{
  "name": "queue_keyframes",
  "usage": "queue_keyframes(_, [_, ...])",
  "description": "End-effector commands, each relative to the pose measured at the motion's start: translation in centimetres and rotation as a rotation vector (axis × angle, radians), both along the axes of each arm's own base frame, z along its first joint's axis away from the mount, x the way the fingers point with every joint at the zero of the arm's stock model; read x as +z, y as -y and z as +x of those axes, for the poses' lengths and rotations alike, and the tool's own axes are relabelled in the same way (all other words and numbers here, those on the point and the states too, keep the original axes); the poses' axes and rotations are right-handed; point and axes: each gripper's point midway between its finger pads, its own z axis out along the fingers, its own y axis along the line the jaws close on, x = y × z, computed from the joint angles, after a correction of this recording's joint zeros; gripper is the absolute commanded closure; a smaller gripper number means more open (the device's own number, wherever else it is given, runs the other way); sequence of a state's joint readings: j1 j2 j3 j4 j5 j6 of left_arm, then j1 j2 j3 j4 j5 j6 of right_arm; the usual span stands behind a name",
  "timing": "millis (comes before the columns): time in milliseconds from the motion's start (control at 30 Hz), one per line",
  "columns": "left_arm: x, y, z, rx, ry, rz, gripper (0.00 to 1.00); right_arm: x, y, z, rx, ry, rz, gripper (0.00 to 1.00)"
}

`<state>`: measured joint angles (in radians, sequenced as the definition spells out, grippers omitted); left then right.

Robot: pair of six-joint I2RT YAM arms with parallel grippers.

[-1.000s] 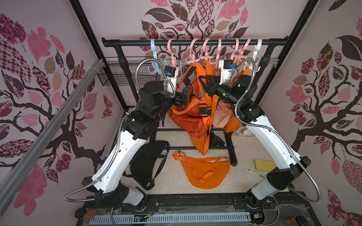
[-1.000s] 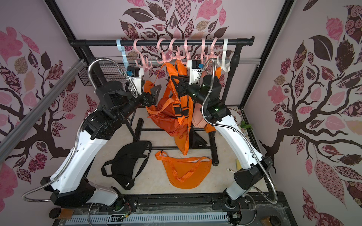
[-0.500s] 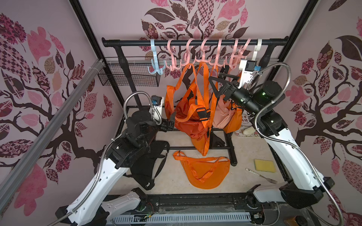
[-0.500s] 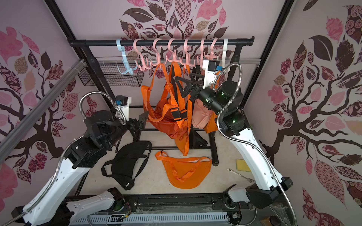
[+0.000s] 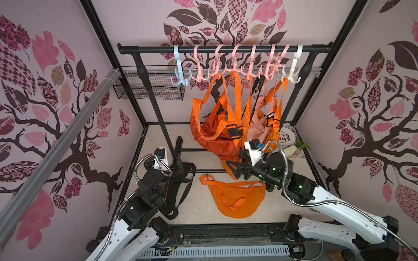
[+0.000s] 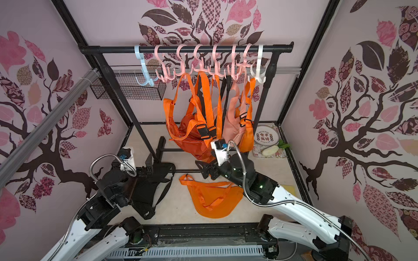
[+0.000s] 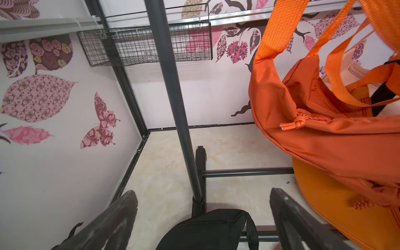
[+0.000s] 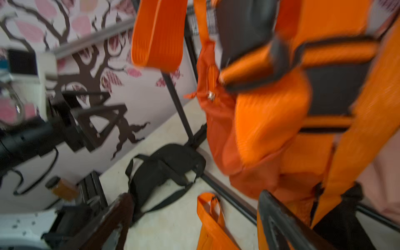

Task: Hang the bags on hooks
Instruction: Pick up the bag from the center of the board.

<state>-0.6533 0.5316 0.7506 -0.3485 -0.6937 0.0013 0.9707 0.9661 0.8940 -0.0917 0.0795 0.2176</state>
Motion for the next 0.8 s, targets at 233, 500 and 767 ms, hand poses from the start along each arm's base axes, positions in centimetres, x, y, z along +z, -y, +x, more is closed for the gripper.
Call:
queue_keyframes(233, [0.5, 0.0, 0.4, 0.028, 0.060, -0.071, 0.02, -13.7, 1.5, 1.2, -0.180, -0.116, -0.248, 0.23])
queue_keyframes(500, [0.5, 0.2, 0.2, 0.017, 0.068, -0.070, 0.02, -20.5, 0.4, 2.5, -0.208, -0.149, -0.402, 0.18])
queue_keyframes(767, [0.4, 0.5, 0.2, 0.004, 0.068, -0.064, 0.02, -24.1, -0.4, 2.1, -0.178, -0.128, -0.468, 0.17])
